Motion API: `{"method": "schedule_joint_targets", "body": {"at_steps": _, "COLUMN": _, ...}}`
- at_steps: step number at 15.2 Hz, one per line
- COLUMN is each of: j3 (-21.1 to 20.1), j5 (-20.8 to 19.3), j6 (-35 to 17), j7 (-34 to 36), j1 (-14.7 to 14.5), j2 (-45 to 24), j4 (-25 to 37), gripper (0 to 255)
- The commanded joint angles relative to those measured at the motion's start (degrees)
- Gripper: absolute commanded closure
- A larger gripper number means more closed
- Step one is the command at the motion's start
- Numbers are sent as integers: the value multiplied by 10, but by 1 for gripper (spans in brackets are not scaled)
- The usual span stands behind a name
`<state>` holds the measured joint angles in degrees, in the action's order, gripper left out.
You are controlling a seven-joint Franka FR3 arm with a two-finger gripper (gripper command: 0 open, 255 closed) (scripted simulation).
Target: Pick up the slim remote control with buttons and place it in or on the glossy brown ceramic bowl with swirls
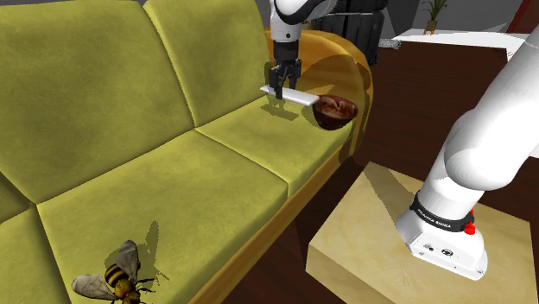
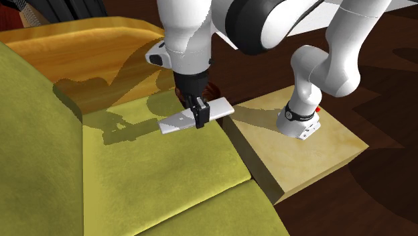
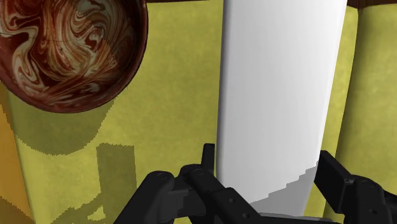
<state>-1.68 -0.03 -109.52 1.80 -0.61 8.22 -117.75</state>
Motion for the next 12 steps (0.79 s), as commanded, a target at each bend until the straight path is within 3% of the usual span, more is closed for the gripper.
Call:
{"method": "schedule_joint_targets", "body": {"at_steps": 1, "j3": 14, "j5": -2, "j6": 0, "j7": -23, "j1": 10, "j2": 14, "j4": -14, "gripper": 255}}
{"method": "schedule_joint_targets", "body": {"at_steps": 12, "j3": 106, "j5": -26, "j6": 0, "j7": -171, "j1": 76, "j2": 62, "j4": -60, "gripper": 255}}
